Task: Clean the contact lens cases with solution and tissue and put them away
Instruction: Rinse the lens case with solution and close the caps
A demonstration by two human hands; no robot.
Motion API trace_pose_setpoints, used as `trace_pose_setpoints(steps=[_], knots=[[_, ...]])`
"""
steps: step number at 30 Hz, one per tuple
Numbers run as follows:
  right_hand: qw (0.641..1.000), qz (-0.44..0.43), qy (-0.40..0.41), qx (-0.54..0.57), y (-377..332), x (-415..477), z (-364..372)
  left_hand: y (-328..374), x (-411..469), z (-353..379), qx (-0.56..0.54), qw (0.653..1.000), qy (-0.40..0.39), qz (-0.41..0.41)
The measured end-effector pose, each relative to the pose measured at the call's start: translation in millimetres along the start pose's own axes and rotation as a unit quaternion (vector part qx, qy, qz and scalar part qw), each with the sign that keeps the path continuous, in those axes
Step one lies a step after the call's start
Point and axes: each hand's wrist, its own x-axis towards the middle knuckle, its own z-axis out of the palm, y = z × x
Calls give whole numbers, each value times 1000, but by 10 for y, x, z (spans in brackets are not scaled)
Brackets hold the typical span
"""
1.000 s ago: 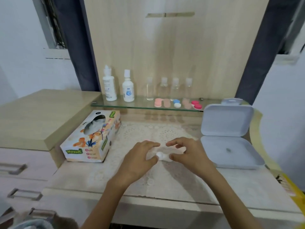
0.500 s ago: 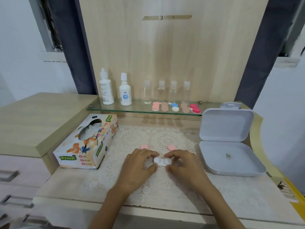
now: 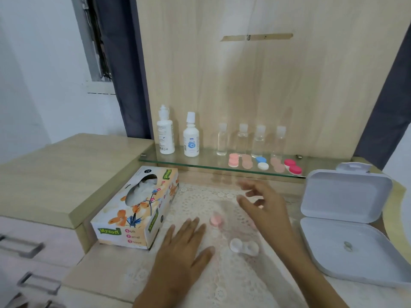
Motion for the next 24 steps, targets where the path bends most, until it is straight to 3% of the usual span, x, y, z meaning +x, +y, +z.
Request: trace_pose_setpoints(steps=[6, 11, 24], knots=[[997, 20, -19, 74, -321, 850, 604, 37, 55, 12, 25, 1000, -1, -8], [994, 64, -82, 45, -425, 1429, 1064, -22, 83, 25, 25, 1000, -9, -15], [987, 72, -134, 46, -237, 1801, 1315, -35, 144, 25, 11, 999, -37, -23]])
